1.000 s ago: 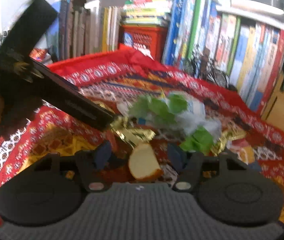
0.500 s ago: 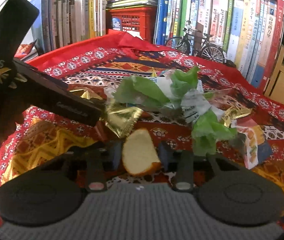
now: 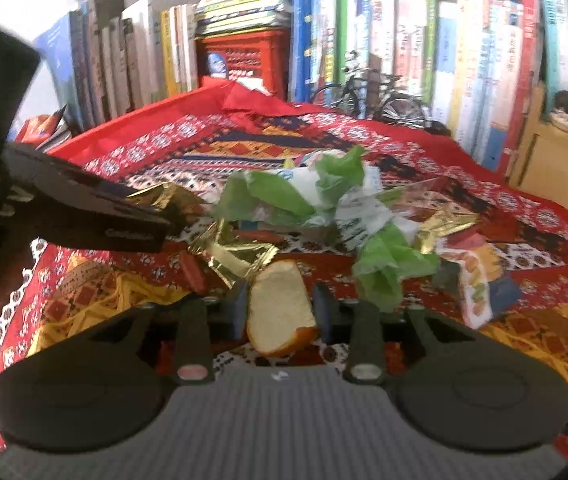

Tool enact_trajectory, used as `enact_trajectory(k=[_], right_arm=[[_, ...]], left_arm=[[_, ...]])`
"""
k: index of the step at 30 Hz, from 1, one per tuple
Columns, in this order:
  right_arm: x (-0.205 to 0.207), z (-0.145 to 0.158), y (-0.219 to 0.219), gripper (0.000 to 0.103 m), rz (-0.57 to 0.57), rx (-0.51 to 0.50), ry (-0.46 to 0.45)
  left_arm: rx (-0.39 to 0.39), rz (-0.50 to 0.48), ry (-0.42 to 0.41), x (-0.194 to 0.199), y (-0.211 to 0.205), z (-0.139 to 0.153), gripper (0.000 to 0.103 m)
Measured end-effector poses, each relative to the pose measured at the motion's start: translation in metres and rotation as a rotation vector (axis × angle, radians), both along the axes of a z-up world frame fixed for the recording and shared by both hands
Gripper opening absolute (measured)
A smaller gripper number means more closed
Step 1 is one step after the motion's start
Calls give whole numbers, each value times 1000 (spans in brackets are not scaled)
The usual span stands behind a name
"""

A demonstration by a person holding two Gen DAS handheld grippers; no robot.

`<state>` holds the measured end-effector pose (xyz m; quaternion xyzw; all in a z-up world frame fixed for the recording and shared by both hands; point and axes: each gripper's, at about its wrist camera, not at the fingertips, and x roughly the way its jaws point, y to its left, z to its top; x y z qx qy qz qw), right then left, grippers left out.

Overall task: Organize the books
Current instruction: 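Grasp the bread slice with the right gripper, then grasp the gold foil snack packet with the left gripper and lift it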

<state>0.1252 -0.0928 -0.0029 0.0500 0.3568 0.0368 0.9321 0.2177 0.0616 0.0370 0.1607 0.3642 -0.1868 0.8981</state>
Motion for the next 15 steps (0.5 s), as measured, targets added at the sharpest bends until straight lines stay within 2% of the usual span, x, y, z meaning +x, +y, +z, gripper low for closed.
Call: enact_trajectory(k=[6, 13, 15], right_arm=[[-17, 18, -7, 39, -69, 6, -17], [-48, 45, 3, 39, -122, 1, -49], [-58, 51, 9, 39, -133, -9, -63]], left_arm=[[-19, -67, -46, -24, 6, 16, 34], [-61, -109, -72, -60, 23, 33, 33], [-75, -129, -87, -70, 30, 38, 25]])
